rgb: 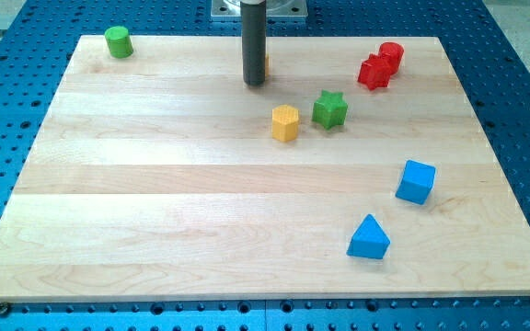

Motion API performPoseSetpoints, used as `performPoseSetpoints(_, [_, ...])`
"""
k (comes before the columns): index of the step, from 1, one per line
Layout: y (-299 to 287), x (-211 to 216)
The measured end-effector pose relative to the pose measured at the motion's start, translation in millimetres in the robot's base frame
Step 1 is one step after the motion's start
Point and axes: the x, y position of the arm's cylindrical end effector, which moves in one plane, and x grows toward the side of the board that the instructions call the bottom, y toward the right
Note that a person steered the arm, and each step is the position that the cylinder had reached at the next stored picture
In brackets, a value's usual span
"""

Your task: Push red blocks into green star

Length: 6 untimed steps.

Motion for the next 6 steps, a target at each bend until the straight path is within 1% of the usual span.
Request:
performPoseSetpoints(1, [5, -22])
performPoseSetpoints(2, [28, -38])
performPoseSetpoints(3, [75, -41])
performPoseSetpoints(4, [140, -54])
performPoseSetpoints(5, [229, -72])
performPoseSetpoints(6, [277, -64])
